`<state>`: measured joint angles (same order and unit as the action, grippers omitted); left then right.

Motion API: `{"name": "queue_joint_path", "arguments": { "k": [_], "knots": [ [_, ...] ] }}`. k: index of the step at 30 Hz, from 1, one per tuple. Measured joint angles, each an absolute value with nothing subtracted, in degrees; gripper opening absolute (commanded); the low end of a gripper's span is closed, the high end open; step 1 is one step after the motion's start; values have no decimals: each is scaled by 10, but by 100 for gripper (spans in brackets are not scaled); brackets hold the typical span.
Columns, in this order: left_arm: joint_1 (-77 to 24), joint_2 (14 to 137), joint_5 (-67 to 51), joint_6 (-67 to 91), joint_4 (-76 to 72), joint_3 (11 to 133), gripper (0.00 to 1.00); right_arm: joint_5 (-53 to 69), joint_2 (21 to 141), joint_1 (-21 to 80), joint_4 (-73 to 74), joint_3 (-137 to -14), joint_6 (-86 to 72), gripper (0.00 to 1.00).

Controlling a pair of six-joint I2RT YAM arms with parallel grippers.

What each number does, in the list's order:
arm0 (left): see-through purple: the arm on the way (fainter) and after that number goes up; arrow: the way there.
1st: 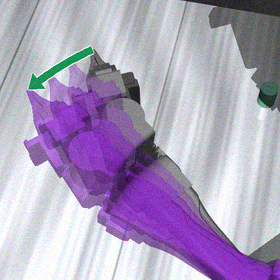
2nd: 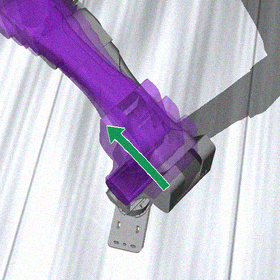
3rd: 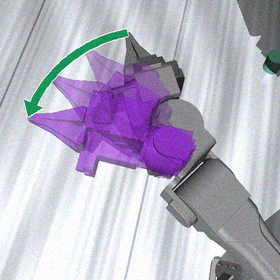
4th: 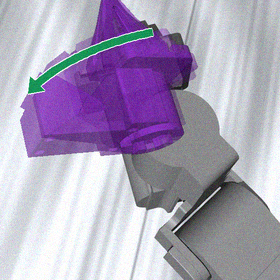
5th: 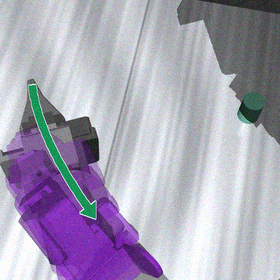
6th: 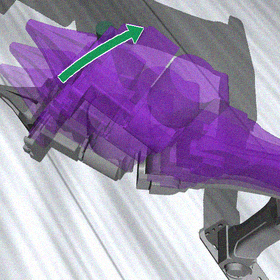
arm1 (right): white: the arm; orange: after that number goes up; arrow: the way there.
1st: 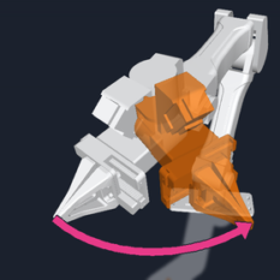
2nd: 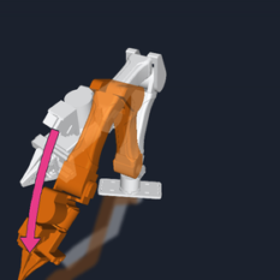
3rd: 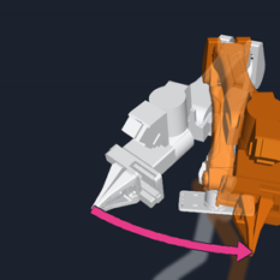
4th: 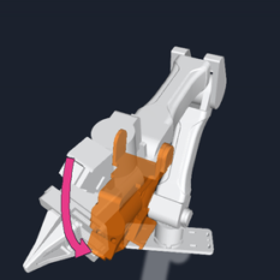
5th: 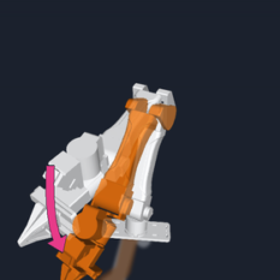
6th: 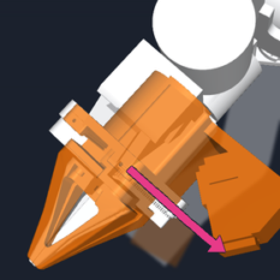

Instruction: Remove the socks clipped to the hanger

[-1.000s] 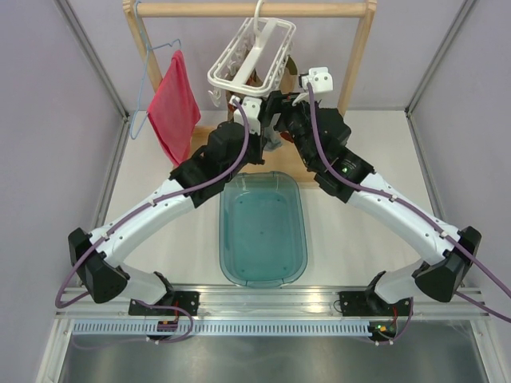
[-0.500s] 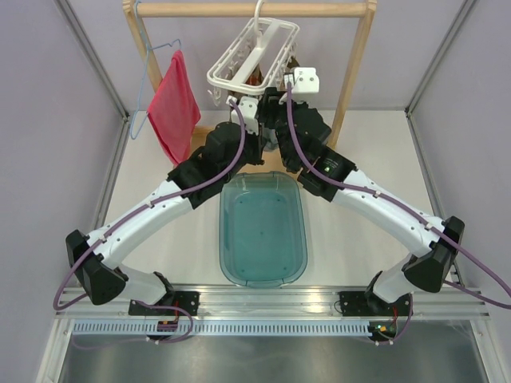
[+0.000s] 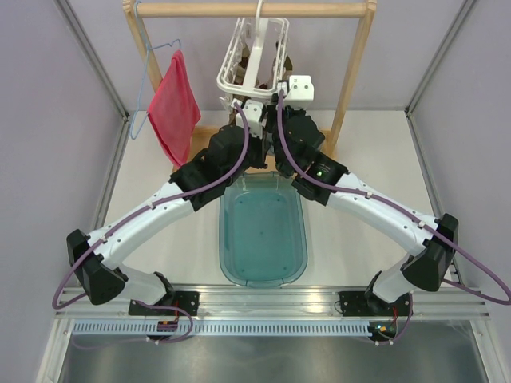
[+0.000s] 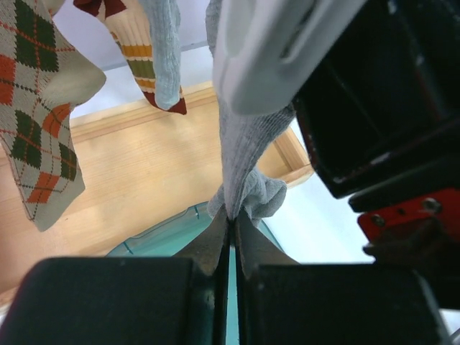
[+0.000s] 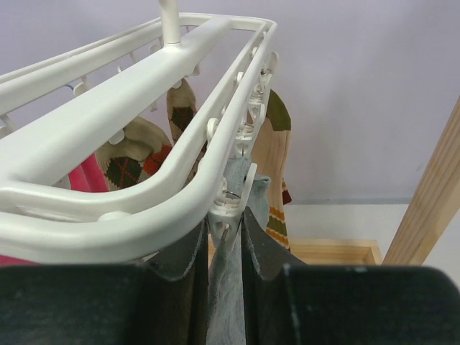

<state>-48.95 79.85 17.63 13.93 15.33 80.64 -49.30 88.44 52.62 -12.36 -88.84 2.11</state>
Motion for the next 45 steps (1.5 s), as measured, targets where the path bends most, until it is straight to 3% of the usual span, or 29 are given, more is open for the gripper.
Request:
{"name": "queue_joint_path", "arguments": {
  "k": [3,6,7,9,10,13,35,45],
  "knots": [
    [-490,800,177,139,153,806,2,-496,884,527,-133,-884,27,1],
    [-490,801,176,139,153,806,2,-495,884,526,-133,-883,33,10],
    [-490,801,176,139,153,806,2,-493,884,526,-133,-883,34,25],
    [-490,801,176,139,153,806,2,-485,883,525,-132,-883,36,41],
    [-490,801,176,140,153,806,2,-479,882,524,-128,-883,37,56],
    [-483,797,183,146,147,806,2,-457,872,516,-110,-884,38,72],
    [-491,784,150,140,153,806,2,-243,835,458,-23,-915,6,75],
    [-492,784,132,136,154,806,2,-255,848,446,-14,-922,-17,71]
  ]
}}
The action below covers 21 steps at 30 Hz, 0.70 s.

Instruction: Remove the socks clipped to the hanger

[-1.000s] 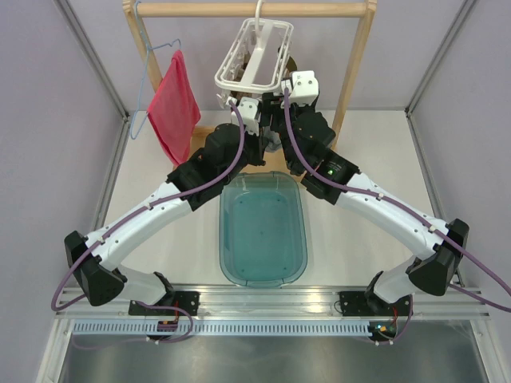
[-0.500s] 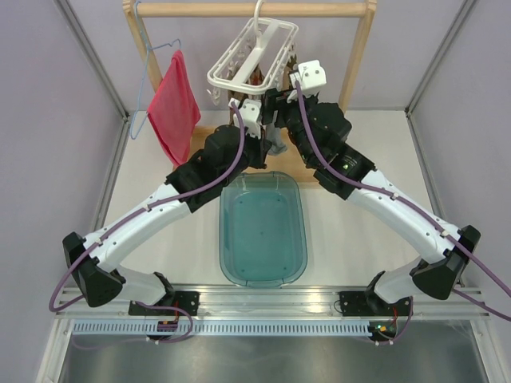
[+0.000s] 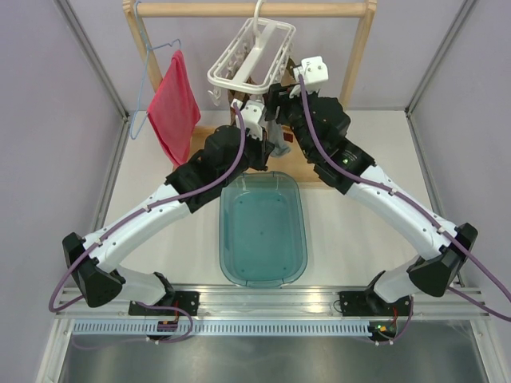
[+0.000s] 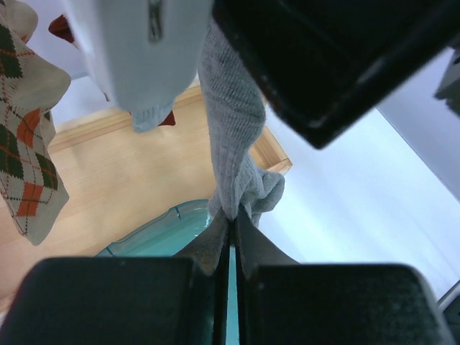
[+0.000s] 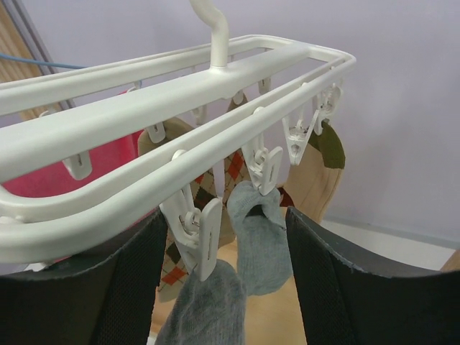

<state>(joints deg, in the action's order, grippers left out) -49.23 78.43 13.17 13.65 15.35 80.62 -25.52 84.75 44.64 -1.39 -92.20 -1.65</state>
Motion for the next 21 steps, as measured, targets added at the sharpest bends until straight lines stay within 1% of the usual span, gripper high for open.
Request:
{"name": "queue_joint_path", "arguments": {
  "k": [9,14,15,18,19,21],
  "knots": [
    [-493,784,129,133,150,806,2,-369,854,484,-38,-921,11,68],
    [-496,784,129,132,147,806,2,-420,854,500,-81,-906,30,64],
    [-496,784,129,131,147,806,2,-423,854,502,-89,-902,32,58],
    [-499,785,128,127,148,806,2,-426,854,508,-107,-893,36,46],
    [-500,785,129,126,149,806,2,-426,854,510,-113,-890,37,38],
    [-502,785,128,124,149,806,2,-424,854,516,-129,-881,40,28]
  ]
}}
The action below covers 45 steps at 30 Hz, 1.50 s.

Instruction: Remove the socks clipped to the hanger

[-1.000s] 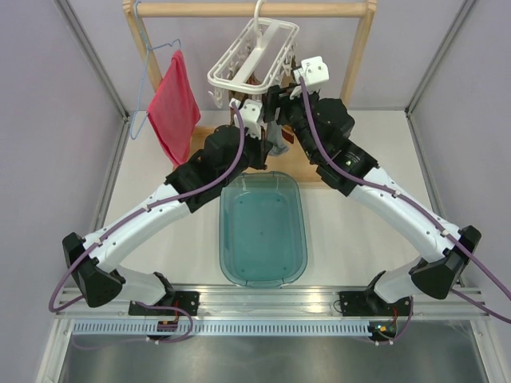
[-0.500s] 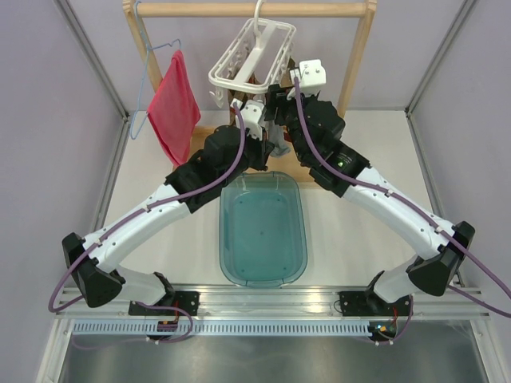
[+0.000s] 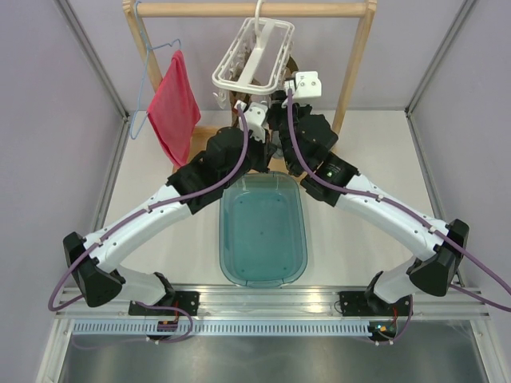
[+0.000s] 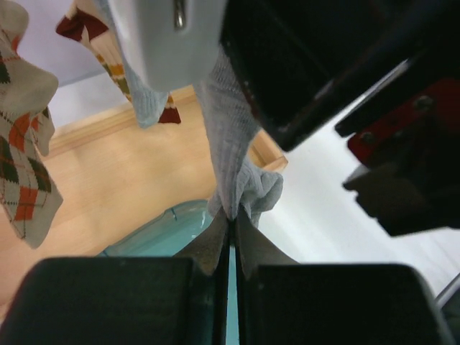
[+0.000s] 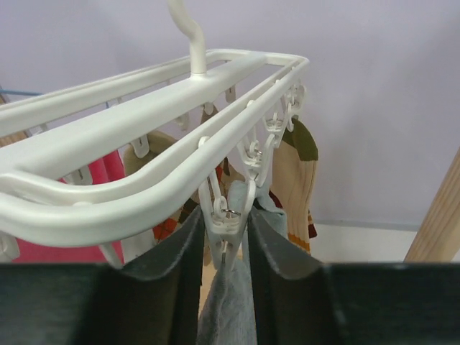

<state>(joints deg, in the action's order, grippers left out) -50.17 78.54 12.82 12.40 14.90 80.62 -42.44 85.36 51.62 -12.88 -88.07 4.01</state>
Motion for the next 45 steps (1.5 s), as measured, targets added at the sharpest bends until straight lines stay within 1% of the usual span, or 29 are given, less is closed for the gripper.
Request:
{"name": "queue_joint_path", "arguments": {
  "k": [1,3,4,5,14,16,17,18,19,21,28,38,45],
  "knots": [
    [-503,786,128,123,151,806,2,-427,854,518,-134,-877,41,21],
    [-503,788,128,123,150,806,2,-425,854,521,-137,-873,43,12],
    [-503,788,128,123,151,806,2,-426,854,521,-138,-872,45,5],
    [-503,789,129,122,151,806,2,-428,854,521,-141,-871,46,1],
    [-506,790,135,120,149,806,2,-441,853,523,-159,-864,50,1],
    [-506,790,141,117,149,806,2,-441,853,523,-158,-864,51,14],
    [-507,790,145,115,149,806,2,-440,852,523,-157,-864,52,25],
    [-507,790,148,113,149,806,2,-441,852,523,-156,-864,53,54],
    [-508,790,150,114,149,806,2,-445,851,523,-155,-864,50,65],
    [-505,783,163,114,148,806,2,-454,842,515,-150,-863,53,76],
    [-509,782,171,113,145,805,2,-461,808,522,-133,-834,54,77],
    [-516,780,211,121,146,770,2,-469,720,532,-115,-719,41,77],
    [-555,743,264,124,143,738,2,-498,652,533,-98,-631,14,78]
  ]
}}
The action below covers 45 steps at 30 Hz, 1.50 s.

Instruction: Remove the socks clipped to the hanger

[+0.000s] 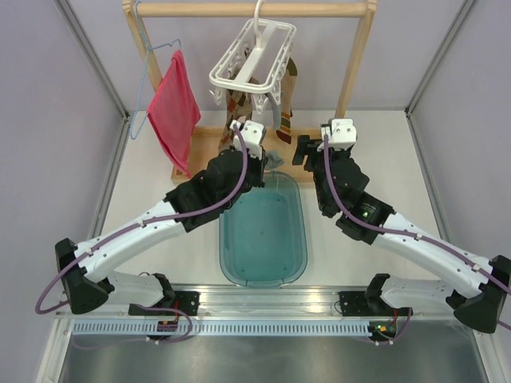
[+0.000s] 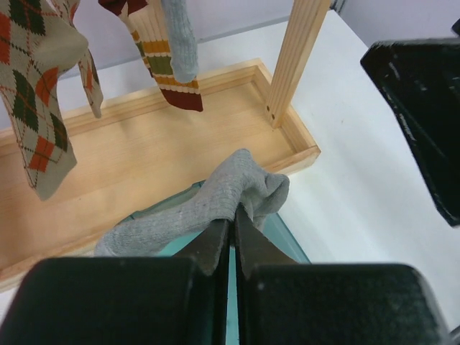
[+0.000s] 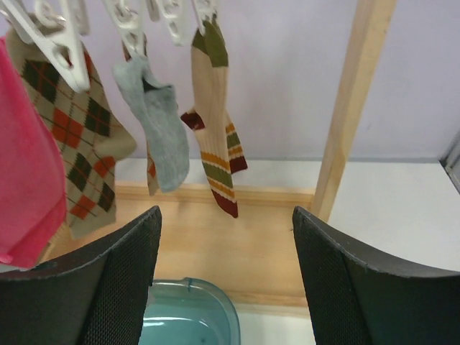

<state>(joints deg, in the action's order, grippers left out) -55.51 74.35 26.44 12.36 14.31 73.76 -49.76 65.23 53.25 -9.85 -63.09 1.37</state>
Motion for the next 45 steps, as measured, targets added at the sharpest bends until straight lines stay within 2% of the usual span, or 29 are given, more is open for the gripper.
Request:
{"name": "queue_joint_path", "arguments": {
  "k": [5,14,19,25,27,28,29,45],
  "knots": [
    [-583,693,291,150,131,693,2,-515,614,530,-74,-584,-15,79],
    [-648,615,354,229,138,542,2,-510,544,493,-30,-526,-67,81],
    [-766,623,426,267,166,540,2,-455,546,426,-11,-503,-109,81],
    [-795,680,453,350,205,530,3,-404,552,388,11,-488,-136,81],
    [-795,689,456,370,218,515,58,-392,552,384,16,-484,-139,81],
    [-795,692,458,380,224,511,81,-388,551,382,19,-483,-140,81],
    [-795,695,459,390,229,509,100,-385,551,378,21,-481,-140,81],
    [-795,686,478,410,239,507,100,-346,548,353,39,-473,-154,81]
  ]
}}
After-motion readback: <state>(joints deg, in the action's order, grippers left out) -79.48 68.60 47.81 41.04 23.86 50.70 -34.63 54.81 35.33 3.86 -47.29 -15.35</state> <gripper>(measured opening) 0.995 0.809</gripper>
